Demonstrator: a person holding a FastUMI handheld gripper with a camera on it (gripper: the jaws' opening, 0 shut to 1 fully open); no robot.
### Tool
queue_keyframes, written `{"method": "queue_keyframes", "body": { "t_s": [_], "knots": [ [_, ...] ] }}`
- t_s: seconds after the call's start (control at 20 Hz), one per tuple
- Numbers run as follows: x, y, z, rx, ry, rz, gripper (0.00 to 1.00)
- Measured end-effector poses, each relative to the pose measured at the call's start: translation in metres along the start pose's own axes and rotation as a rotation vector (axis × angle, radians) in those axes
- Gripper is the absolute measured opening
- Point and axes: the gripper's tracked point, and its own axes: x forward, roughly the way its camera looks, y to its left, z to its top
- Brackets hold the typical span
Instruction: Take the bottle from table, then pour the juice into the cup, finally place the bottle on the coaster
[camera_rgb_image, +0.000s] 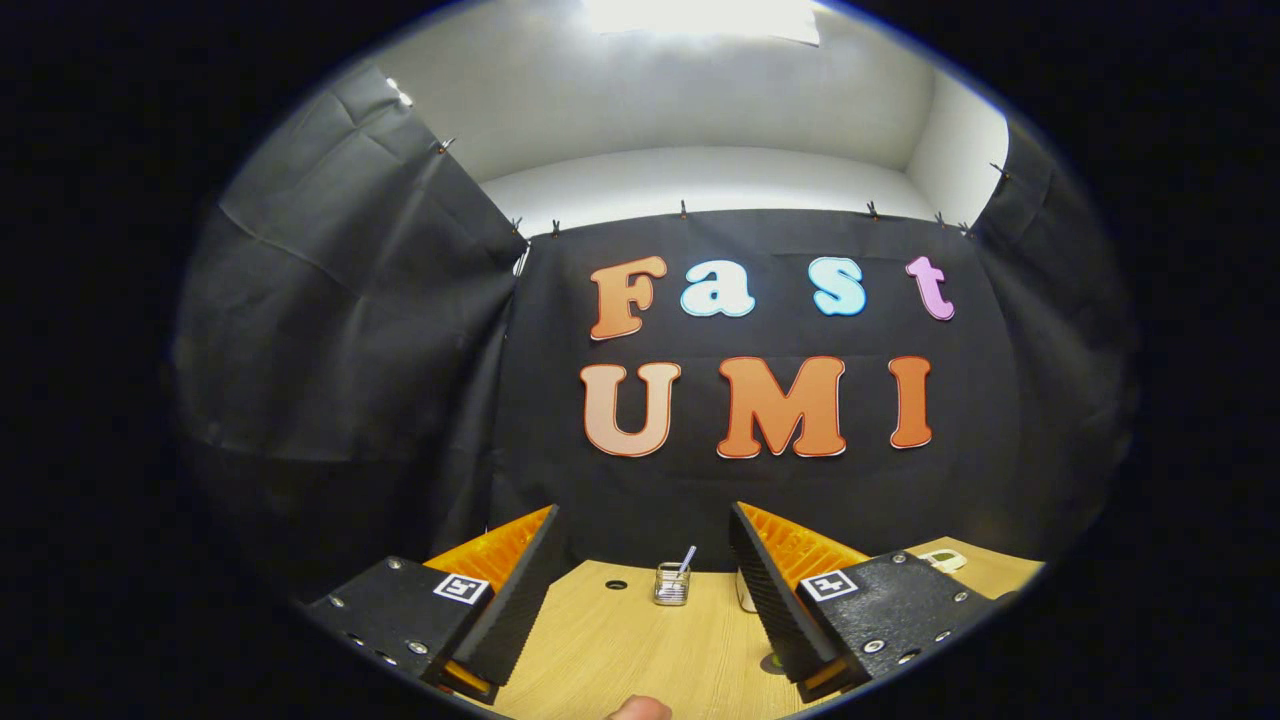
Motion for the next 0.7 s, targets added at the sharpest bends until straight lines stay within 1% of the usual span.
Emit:
{"method": "queue_keyframes", "body": {
  "t_s": [0.3, 0.55, 0.7],
  "knots": [
    [-0.006, -0.007, -0.001, -0.014, 0.000, -0.025, 0.97],
    [-0.011, 0.001, -0.007, -0.005, 0.014, -0.009, 0.97],
    [-0.009, 0.000, -0.003, -0.043, -0.010, -0.019, 0.97]
  ]
}}
